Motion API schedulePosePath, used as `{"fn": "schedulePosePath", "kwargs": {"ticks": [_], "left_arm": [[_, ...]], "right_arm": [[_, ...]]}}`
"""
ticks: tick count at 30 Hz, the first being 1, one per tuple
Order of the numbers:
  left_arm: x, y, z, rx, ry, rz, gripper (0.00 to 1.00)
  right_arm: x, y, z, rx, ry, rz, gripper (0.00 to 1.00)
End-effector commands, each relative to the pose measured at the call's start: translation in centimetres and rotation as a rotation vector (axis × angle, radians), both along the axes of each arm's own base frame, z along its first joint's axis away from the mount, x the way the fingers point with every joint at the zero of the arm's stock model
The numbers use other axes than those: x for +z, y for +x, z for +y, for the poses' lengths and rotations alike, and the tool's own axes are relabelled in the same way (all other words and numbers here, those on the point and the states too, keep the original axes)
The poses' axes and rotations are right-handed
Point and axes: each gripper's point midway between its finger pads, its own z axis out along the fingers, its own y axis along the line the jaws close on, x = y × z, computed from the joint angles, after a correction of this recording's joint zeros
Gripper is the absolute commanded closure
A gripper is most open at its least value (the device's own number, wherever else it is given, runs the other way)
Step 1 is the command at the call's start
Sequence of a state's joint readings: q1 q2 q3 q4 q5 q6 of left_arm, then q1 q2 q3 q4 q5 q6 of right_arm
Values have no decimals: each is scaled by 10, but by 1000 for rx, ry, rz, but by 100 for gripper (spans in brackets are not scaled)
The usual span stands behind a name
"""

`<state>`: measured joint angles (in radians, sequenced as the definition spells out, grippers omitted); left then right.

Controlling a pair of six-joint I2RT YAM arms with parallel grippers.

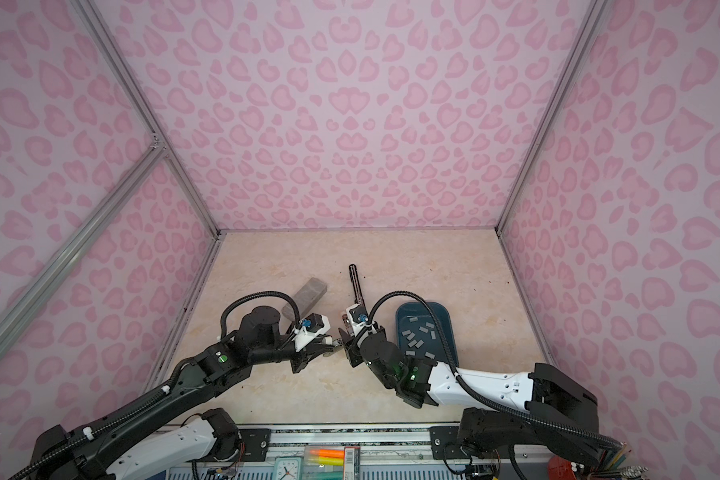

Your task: Load the staples into the stapler

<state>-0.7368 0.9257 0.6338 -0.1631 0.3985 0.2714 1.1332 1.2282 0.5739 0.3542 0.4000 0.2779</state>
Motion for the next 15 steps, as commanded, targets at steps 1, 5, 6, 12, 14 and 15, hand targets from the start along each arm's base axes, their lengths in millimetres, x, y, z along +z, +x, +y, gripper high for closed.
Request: {"fn": "schedulePosePath", "kwargs": {"ticks": [1, 5, 6, 12, 14, 15], "left_arm": [[18, 4, 1, 26, -63, -58, 96], [29, -1, 1, 8, -96, -67, 96], [31, -2, 1, 8, -101, -72, 96], [28, 0, 1, 15, -109, -81, 96], [28, 0, 1, 13, -107, -78, 96], [28, 0, 1, 17, -103, -79, 96]], "right_arm": [[-2, 1, -3, -19, 35, 1, 46], [-5, 0, -4, -15, 24, 14, 46], [-6, 0, -4, -16, 19, 13, 46], [-10, -10, 8, 65, 69, 32, 46], [-10, -10, 8, 68, 69, 39, 47], [-8, -9, 5, 50, 67, 36, 47]]}}
